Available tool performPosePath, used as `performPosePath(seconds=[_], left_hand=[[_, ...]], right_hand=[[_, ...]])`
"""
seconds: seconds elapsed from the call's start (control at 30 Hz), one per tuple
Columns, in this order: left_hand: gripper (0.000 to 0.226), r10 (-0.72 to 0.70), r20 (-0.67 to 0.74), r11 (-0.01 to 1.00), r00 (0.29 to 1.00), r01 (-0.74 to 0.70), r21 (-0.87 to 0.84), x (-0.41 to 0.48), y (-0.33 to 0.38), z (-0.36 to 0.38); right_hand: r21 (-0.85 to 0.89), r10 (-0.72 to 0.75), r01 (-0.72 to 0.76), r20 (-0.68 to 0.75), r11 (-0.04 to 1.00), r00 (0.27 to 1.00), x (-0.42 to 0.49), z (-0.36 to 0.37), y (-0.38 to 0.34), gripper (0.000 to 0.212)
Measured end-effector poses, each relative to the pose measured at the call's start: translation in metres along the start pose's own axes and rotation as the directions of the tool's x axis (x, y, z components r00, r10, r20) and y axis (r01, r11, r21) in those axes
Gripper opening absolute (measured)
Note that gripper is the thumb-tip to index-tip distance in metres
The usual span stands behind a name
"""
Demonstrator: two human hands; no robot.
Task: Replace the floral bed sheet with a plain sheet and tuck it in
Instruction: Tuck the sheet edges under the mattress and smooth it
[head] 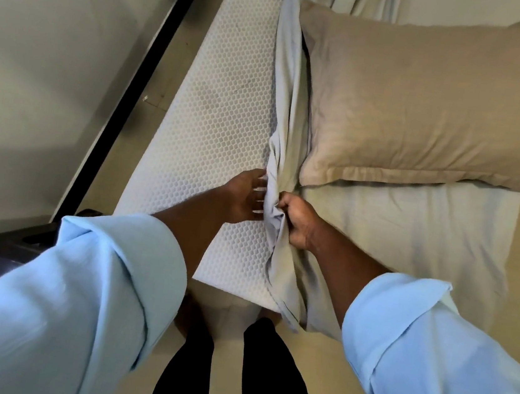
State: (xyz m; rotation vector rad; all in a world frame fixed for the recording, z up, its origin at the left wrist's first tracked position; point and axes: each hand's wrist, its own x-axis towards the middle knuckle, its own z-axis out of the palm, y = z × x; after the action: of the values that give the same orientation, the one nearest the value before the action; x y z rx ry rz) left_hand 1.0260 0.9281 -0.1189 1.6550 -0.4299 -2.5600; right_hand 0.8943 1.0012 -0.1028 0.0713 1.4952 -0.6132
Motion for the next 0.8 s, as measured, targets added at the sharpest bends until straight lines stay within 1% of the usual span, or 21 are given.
performPosePath(seconds=[0.07, 0.13, 0.2, 0.23, 0.3, 0.33, 0.37, 0.43, 0.5, 0.53, 0.57, 0.6, 0.67, 0.73, 0.77, 0.8], left_hand=[[0.037, 0.004, 0.07, 0.999, 0.998, -0.002, -0.032, -0.001, -0.001, 0.004], [0.038, 0.02, 0.041, 0.994, 0.999, -0.015, -0.106, -0.002, -0.003, 0.007], [0.039, 0.052, -0.025, 0.98, 0.998, -0.056, -0.189, 0.0, -0.006, 0.007], [0.034, 0.081, -0.068, 0.974, 0.994, -0.093, -0.206, 0.0, -0.008, 0.006], [0.017, 0.146, -0.162, 0.966, 0.976, -0.176, -0.19, -0.001, -0.009, 0.002], [0.01, 0.168, -0.195, 0.964, 0.966, -0.203, -0.172, -0.002, -0.009, 0.0], [0.007, 0.184, -0.215, 0.961, 0.959, -0.221, -0.163, -0.002, -0.008, -0.002], [0.007, 0.215, -0.24, 0.948, 0.947, -0.261, -0.18, -0.009, -0.004, -0.005], [0.008, 0.254, -0.241, 0.917, 0.937, -0.312, -0.248, -0.015, 0.0, -0.01], [0.013, 0.263, -0.224, 0.894, 0.938, -0.324, -0.308, -0.02, 0.001, -0.012], [0.025, 0.259, -0.196, 0.869, 0.946, -0.317, -0.38, -0.025, 0.001, -0.016], [0.037, 0.243, -0.167, 0.843, 0.956, -0.293, -0.451, -0.031, -0.002, -0.019], [0.047, 0.2, -0.143, 0.8, 0.969, -0.246, -0.548, -0.044, -0.008, -0.026], [0.05, 0.186, -0.146, 0.761, 0.972, -0.237, -0.604, -0.052, -0.01, -0.034], [0.05, 0.174, -0.152, 0.762, 0.973, -0.231, -0.605, -0.055, -0.008, -0.036], [0.051, 0.172, -0.142, 0.764, 0.975, -0.223, -0.606, -0.059, -0.005, -0.039]], right_hand=[[0.057, 0.033, -0.036, 0.047, 0.998, 0.998, 0.0, 0.005, 0.002, 0.028], [0.118, 0.05, -0.061, 0.09, 0.991, 0.995, -0.004, 0.008, 0.004, 0.031], [0.139, 0.052, -0.067, 0.113, 0.988, 0.992, -0.005, 0.01, 0.007, 0.023], [0.137, 0.052, -0.069, 0.127, 0.988, 0.991, -0.003, 0.01, 0.008, 0.031], [0.119, 0.057, -0.071, 0.119, 0.99, 0.991, 0.009, 0.005, 0.014, 0.06], [0.125, 0.049, -0.063, 0.112, 0.99, 0.992, 0.011, 0.004, 0.015, 0.069], [0.121, 0.049, -0.063, 0.114, 0.991, 0.992, 0.011, 0.004, 0.016, 0.073], [0.131, 0.029, -0.045, 0.123, 0.99, 0.992, 0.0, 0.01, 0.013, 0.067], [0.13, 0.012, -0.024, 0.09, 0.991, 0.996, -0.007, 0.015, 0.01, 0.048], [0.125, 0.003, -0.011, 0.059, 0.992, 0.998, -0.008, 0.016, 0.008, 0.039], [0.103, -0.017, 0.014, 0.03, 0.995, 0.999, -0.011, 0.019, 0.006, 0.031], [0.07, -0.03, 0.03, -0.005, 0.997, 1.0, -0.008, 0.021, 0.006, 0.029], [-0.018, -0.045, 0.044, -0.026, 0.999, 0.999, -0.009, 0.028, 0.006, 0.041], [-0.109, -0.028, 0.029, 0.014, 0.994, 1.0, -0.008, 0.039, 0.007, 0.052], [-0.151, -0.009, 0.014, 0.036, 0.988, 0.999, -0.014, 0.045, 0.007, 0.053], [-0.184, 0.01, 0.002, 0.064, 0.983, 0.998, -0.021, 0.054, 0.007, 0.048]])
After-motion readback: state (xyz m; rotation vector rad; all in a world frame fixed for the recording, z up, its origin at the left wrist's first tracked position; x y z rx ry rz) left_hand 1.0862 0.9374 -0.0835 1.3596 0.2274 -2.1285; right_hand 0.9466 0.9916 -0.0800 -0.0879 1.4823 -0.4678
